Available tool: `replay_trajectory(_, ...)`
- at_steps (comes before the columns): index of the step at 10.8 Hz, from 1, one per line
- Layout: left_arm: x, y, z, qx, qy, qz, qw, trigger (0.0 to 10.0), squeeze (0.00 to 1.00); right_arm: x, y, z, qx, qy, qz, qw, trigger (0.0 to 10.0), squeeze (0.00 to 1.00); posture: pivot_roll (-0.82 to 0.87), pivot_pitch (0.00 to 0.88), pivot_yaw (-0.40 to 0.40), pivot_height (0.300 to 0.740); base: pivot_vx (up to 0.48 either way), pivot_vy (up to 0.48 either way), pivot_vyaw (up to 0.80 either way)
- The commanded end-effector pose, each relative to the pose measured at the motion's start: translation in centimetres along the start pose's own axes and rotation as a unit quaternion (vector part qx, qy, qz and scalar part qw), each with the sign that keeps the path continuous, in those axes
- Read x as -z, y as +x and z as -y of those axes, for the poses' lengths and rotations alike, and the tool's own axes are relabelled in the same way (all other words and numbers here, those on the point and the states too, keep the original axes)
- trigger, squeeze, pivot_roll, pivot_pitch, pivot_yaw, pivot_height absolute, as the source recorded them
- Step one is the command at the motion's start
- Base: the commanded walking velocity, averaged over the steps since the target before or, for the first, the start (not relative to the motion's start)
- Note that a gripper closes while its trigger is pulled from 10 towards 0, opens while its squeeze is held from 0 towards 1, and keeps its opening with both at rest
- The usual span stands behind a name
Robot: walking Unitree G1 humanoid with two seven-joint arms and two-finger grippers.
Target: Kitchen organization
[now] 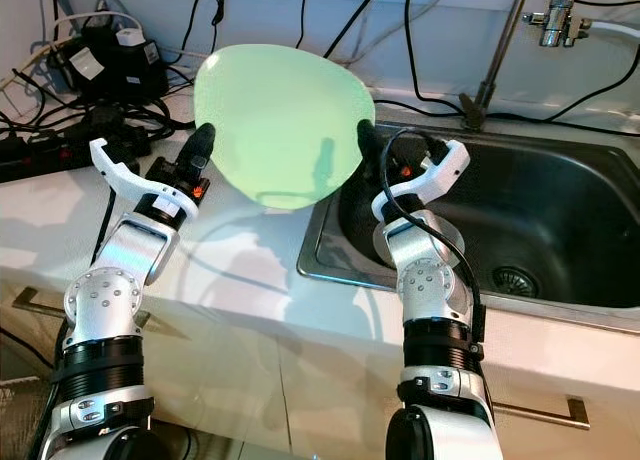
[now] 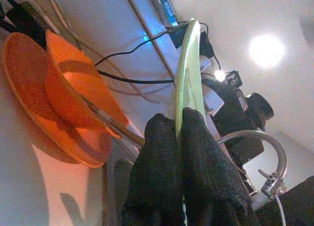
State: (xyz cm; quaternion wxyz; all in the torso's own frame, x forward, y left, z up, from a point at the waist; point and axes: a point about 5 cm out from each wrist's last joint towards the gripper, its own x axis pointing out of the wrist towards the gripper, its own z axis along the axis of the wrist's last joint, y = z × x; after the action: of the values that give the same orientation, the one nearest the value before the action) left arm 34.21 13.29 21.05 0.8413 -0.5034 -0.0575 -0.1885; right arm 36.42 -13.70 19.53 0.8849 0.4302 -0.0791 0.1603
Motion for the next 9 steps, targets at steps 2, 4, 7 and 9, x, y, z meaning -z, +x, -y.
replay_trajectory(2, 0.09, 0.79, 1.80, 0.041, 0.004, 0.002, 0.999, 10.0, 0.00, -0.06, -0.02, -0.66, -0.014, 0.002, -0.004, 1.000, 10.0, 0.00, 0.18, 0.000, 0.038, 0.740, 0.000, 0.000, 0.00)
replay_trajectory(4, 0.21, 0.80, 1.85, 0.043, 0.001, 0.000, 0.999, 10.0, 0.00, 0.05, -0.05, -0.67, -0.014, 0.010, -0.007, 1.000, 10.0, 0.00, 0.18, 0.000, 0.038, 0.740, 0.000, 0.000, 0.00)
replay_trajectory(7, 0.50, 0.82, 1.90, 0.046, -0.001, -0.005, 0.999, 10.0, 0.00, 0.43, -0.07, -0.87, -0.021, 0.034, -0.017, 0.999, 10.0, 0.00, 0.18, 0.000, 0.038, 0.740, 0.000, 0.000, 0.00)
replay_trajectory(9, 0.64, 0.83, 2.00, 0.048, -0.002, -0.007, 0.999, 10.0, 0.00, 0.59, -0.11, -0.94, -0.024, 0.039, -0.020, 0.999, 10.0, 0.00, 0.18, 0.000, 0.038, 0.740, 0.000, 0.000, 0.00)
